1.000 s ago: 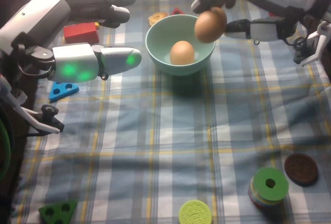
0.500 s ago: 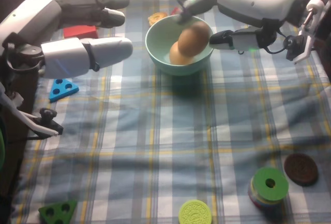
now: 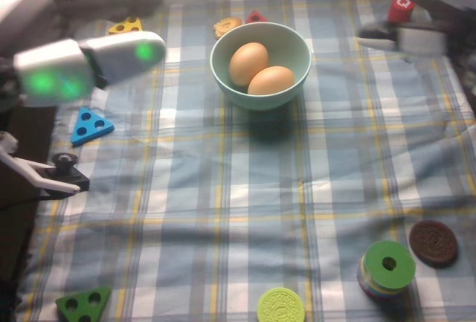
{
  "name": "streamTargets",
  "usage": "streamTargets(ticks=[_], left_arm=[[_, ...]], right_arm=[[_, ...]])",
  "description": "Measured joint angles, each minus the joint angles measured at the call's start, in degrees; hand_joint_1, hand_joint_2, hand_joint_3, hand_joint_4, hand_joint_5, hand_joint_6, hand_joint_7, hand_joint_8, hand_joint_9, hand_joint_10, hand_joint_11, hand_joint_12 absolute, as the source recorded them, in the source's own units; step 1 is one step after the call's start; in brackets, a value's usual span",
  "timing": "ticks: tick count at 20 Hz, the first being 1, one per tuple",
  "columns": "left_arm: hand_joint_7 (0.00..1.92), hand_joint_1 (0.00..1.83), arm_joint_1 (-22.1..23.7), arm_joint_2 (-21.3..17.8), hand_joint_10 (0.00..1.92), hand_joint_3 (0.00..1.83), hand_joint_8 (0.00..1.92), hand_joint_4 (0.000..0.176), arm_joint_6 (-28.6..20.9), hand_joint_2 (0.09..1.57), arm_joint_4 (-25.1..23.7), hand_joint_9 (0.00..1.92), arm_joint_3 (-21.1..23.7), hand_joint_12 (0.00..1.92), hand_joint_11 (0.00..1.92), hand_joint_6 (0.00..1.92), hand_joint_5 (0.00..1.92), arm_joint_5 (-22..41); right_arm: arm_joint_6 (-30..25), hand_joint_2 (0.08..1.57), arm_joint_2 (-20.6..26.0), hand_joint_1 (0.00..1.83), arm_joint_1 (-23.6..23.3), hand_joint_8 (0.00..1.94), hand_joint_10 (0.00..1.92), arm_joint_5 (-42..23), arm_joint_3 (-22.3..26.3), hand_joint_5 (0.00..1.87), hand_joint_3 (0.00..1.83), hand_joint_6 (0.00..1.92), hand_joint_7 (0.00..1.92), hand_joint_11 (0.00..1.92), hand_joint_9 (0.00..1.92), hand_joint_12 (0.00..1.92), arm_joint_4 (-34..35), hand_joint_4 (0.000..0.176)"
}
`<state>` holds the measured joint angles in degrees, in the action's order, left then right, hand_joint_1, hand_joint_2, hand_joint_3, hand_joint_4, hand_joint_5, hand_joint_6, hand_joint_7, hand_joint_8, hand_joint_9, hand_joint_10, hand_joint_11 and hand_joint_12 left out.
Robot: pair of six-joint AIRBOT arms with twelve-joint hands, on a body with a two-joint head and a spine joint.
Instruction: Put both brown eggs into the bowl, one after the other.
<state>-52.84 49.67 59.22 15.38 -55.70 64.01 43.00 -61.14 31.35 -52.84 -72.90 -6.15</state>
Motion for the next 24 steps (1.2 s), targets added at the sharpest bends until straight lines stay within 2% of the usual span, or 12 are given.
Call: streamTargets(ticks=[3, 8, 12, 14, 15, 16, 17, 18, 20, 22, 23, 24], left_arm=[[0.14, 0.71, -2.4, -0.2, 0.00, 0.00, 0.00, 0.107, -7.4, 0.93, -1.0, 0.20, -0.3, 0.35, 0.00, 0.00, 0.06, 7.2], [0.03, 0.07, -5.5, 0.1, 0.00, 0.04, 0.00, 0.133, -23.8, 1.20, -2.9, 0.12, -3.0, 0.39, 0.00, 0.00, 0.00, 19.2], [0.20, 0.25, -4.9, 0.5, 0.02, 0.00, 0.03, 0.167, -28.5, 1.35, -4.7, 0.06, -3.0, 0.00, 0.00, 0.03, 0.34, 27.5], [0.42, 0.37, -0.9, 0.2, 0.02, 0.00, 0.00, 0.000, -26.7, 1.27, -8.7, 0.46, -2.7, 0.40, 0.03, 0.04, 0.39, 28.6], [0.34, 0.30, -0.1, 0.0, 0.00, 0.00, 0.00, 0.000, -27.4, 1.32, -9.7, 0.40, -2.7, 0.38, 0.00, 0.02, 0.38, 30.1], [0.52, 0.55, 0.1, -0.1, 0.08, 0.01, 0.06, 0.123, -28.1, 1.41, -10.7, 0.56, -2.7, 0.59, 0.00, 1.43, 0.41, 30.8], [0.60, 0.55, 0.8, -0.1, 0.66, 0.01, 0.55, 0.165, -29.4, 1.47, -10.7, 0.63, -2.7, 1.00, 0.14, 1.79, 0.37, 30.1], [0.51, 0.84, 1.3, 0.1, 1.11, 0.00, 1.62, 0.008, -30.9, 1.49, -9.5, 0.51, -2.7, 1.15, 0.16, 1.84, 0.29, 29.7], [0.45, 0.41, 1.4, 1.8, 0.87, 0.00, 0.78, 0.104, -34.3, 1.43, -6.0, 0.47, -2.8, 0.95, 0.08, 0.28, 0.29, 30.6], [0.47, 0.57, 2.0, 3.4, 1.21, 0.01, 1.26, 0.173, -35.5, 1.46, -4.2, 0.50, -2.2, 1.12, 0.17, 1.77, 0.39, 29.8], [0.40, 0.14, 2.1, 4.4, 1.58, 0.01, 1.54, 0.000, -36.7, 1.47, -4.2, 0.42, -2.1, 1.48, 0.18, 1.60, 0.36, 30.0], [0.39, 0.03, 2.3, 5.3, 1.72, 0.01, 1.60, 0.000, -37.6, 1.51, -4.1, 0.41, -2.1, 1.76, 0.26, 1.58, 0.33, 30.0]], right_arm=[[-0.7, 1.28, 3.2, 0.72, 8.5, 0.00, 0.00, -11.9, 3.7, 0.27, 0.00, 0.00, 0.30, 0.04, 0.29, 0.50, 7.2, 0.081], [-5.4, 1.30, 3.9, 0.55, 20.4, 0.00, 0.01, -32.2, 7.9, 0.29, 0.00, 0.00, 0.45, 0.30, 0.53, 0.57, 13.9, 0.003], [-5.6, 1.21, 5.5, 0.83, 21.8, 0.00, 0.00, -40.5, 10.8, 0.28, 0.00, 0.00, 0.27, 0.09, 0.27, 0.45, 12.8, 0.044], [-4.9, 1.17, 5.8, 0.44, 21.7, 0.00, 0.00, -41.4, 11.4, 0.15, 0.00, 0.00, 0.02, 0.01, 0.02, 0.13, 10.6, 0.145], [-4.6, 1.16, 5.8, 0.37, 21.3, 0.00, 0.00, -41.2, 11.5, 0.15, 0.00, 0.01, 0.00, 0.00, 0.00, 0.02, 8.8, 0.170], [-5.0, 1.06, 6.0, 0.83, 20.8, 0.02, 0.02, -41.1, 11.9, 0.43, 0.00, 0.03, 0.25, 0.00, 0.14, 0.00, 8.1, 0.072], [-6.6, 1.25, 7.2, 0.59, 20.1, 0.02, 0.03, -41.1, 13.2, 0.66, 0.02, 0.04, 0.42, 0.07, 0.35, 0.48, 8.3, 0.000], [-7.5, 1.39, 8.7, 0.26, 19.5, 0.00, 0.01, -41.1, 14.4, 0.46, 0.02, 0.01, 0.33, 0.01, 0.29, 0.55, 8.1, 0.000], [-11.8, 1.23, 10.6, 1.06, 18.8, 0.03, 0.05, -42.8, 15.7, 0.74, 0.00, 1.02, 0.73, 0.55, 0.76, 0.92, 9.7, 0.000], [-11.8, 1.42, 10.8, 0.66, 18.8, 0.10, 0.55, -42.8, 17.5, 0.44, 0.01, 1.75, 0.91, 0.39, 0.82, 1.39, 12.8, 0.163], [-11.8, 1.39, 10.3, 0.98, 18.8, 1.26, 0.93, -42.1, 17.9, 0.41, 0.00, 1.73, 0.72, 0.48, 0.67, 1.61, 13.7, 0.000], [-12.4, 1.38, 9.3, 1.05, 18.8, 1.60, 1.25, -42.1, 17.8, 0.43, 0.00, 1.62, 0.66, 0.59, 0.63, 1.71, 14.3, 0.000]])
